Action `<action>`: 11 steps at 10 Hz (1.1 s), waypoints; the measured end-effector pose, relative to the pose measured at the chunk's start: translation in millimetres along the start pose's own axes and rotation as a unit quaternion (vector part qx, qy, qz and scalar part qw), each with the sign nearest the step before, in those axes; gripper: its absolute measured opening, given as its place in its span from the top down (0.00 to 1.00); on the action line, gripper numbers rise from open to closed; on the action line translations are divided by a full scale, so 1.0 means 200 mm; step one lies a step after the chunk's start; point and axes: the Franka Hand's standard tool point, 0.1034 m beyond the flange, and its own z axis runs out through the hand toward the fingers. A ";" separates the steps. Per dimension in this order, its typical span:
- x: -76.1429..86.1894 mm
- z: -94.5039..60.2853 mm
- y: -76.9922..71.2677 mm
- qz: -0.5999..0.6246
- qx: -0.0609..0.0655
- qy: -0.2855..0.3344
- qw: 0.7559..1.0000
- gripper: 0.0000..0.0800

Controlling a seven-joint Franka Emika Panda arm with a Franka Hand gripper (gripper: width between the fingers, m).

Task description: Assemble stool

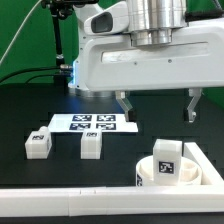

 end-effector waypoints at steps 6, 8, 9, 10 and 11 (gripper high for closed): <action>-0.03 0.06 0.24 -0.081 -0.013 -0.029 0.996 0.19; -0.04 0.07 0.33 -0.125 -0.021 -0.046 0.991 0.19; -0.04 0.07 0.32 -0.161 -0.020 -0.047 0.986 0.19; -0.05 0.07 0.33 -0.169 -0.019 -0.051 0.984 0.19; -0.05 0.07 0.33 -0.167 -0.020 -0.057 0.984 0.19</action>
Offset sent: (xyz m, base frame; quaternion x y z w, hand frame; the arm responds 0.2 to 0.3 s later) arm -0.0265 -0.0322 -0.0158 0.0231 -0.0526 -0.0739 0.9956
